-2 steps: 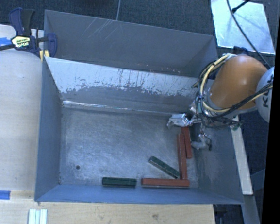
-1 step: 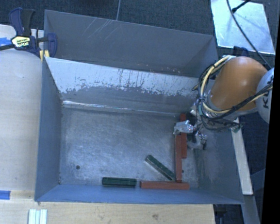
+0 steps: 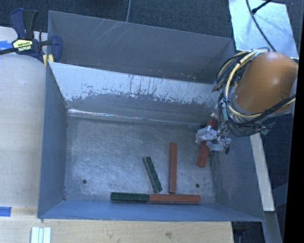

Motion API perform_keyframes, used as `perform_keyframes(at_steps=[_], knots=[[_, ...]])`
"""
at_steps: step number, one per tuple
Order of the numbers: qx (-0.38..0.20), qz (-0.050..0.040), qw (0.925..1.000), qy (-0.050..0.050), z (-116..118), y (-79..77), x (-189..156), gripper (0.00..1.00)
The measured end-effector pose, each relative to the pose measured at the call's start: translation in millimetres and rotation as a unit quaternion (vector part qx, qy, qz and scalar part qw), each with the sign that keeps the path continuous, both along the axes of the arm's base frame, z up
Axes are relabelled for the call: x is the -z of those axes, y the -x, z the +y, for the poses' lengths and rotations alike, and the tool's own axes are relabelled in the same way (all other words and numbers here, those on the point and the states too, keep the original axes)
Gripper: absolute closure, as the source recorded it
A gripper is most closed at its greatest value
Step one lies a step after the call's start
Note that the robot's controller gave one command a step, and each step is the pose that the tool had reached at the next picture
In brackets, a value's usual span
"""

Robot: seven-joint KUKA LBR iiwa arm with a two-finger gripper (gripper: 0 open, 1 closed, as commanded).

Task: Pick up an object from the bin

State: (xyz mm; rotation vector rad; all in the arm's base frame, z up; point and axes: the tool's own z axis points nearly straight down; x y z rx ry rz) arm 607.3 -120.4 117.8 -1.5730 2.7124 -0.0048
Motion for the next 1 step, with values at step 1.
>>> perform_keyframes(at_steps=[1], knots=[[-0.014,-0.0026,0.9999,0.001,6.6,3.8,-99.8,1.0]])
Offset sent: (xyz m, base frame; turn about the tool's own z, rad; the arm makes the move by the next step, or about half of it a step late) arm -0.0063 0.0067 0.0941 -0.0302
